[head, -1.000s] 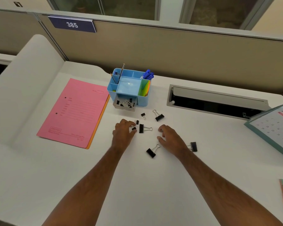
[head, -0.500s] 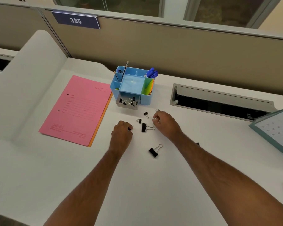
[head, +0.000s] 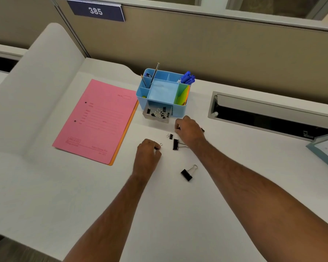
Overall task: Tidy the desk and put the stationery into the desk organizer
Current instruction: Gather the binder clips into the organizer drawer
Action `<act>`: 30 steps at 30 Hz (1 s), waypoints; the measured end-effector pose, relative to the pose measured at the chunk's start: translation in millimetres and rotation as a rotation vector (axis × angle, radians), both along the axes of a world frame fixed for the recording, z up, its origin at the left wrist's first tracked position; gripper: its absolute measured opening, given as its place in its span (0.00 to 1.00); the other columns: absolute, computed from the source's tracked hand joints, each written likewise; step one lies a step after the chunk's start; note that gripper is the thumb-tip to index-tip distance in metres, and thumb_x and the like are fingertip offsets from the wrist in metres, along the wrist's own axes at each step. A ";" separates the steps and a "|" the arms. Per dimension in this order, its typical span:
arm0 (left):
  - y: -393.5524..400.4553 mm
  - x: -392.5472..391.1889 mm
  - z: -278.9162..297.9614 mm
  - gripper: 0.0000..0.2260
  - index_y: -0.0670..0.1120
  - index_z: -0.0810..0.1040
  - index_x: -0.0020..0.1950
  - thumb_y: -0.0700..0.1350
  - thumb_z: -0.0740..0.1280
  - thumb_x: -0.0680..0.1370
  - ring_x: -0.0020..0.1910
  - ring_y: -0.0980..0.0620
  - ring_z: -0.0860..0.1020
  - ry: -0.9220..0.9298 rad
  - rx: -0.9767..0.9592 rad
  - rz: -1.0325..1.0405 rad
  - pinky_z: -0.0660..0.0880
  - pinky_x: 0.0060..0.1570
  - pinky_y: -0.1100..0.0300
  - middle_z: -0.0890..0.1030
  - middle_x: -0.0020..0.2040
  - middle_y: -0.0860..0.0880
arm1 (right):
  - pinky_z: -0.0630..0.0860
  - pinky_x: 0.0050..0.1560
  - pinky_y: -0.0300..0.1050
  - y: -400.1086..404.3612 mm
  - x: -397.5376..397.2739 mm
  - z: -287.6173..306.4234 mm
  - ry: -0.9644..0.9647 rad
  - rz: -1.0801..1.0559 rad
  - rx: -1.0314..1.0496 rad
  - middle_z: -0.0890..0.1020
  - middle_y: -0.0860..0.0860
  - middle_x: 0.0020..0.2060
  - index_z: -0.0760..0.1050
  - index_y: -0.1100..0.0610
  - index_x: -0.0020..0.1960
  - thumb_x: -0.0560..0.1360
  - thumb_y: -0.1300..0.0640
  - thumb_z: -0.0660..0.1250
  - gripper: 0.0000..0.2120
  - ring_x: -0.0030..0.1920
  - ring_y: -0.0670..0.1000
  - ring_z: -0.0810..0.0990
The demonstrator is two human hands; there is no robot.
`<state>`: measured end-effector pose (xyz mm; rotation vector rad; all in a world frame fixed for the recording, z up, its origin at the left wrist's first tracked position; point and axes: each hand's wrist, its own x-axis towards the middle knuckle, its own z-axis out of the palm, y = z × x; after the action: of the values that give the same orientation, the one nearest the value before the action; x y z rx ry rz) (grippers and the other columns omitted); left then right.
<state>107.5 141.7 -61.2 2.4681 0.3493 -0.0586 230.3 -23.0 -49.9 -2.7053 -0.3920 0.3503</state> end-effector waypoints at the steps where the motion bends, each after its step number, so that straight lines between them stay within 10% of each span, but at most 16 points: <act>1: -0.2 1.1 1.3 0.06 0.45 0.84 0.54 0.39 0.71 0.78 0.52 0.53 0.78 0.008 0.001 -0.003 0.75 0.55 0.62 0.82 0.53 0.48 | 0.78 0.48 0.49 -0.2 0.3 0.9 -0.002 -0.008 0.004 0.77 0.56 0.50 0.80 0.55 0.53 0.80 0.58 0.67 0.04 0.50 0.58 0.79; 11: -1.4 -0.8 13.3 0.11 0.48 0.73 0.50 0.38 0.75 0.76 0.43 0.53 0.77 0.057 -0.078 0.043 0.72 0.40 0.66 0.78 0.45 0.51 | 0.73 0.41 0.43 -5.7 -12.0 39.0 -0.167 -0.008 0.289 0.80 0.49 0.47 0.73 0.52 0.50 0.75 0.58 0.72 0.08 0.46 0.49 0.75; 30: 14.0 -9.6 36.8 0.20 0.47 0.66 0.55 0.39 0.77 0.75 0.48 0.55 0.82 -0.008 -0.258 0.155 0.77 0.43 0.70 0.80 0.48 0.51 | 0.79 0.46 0.44 37.8 9.0 62.5 -0.304 0.101 0.321 0.81 0.49 0.50 0.74 0.53 0.55 0.77 0.58 0.73 0.10 0.53 0.48 0.74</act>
<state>97.9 155.7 -24.3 2.1794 0.4957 -0.0264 239.2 14.8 12.6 -2.4270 -0.6144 -0.0962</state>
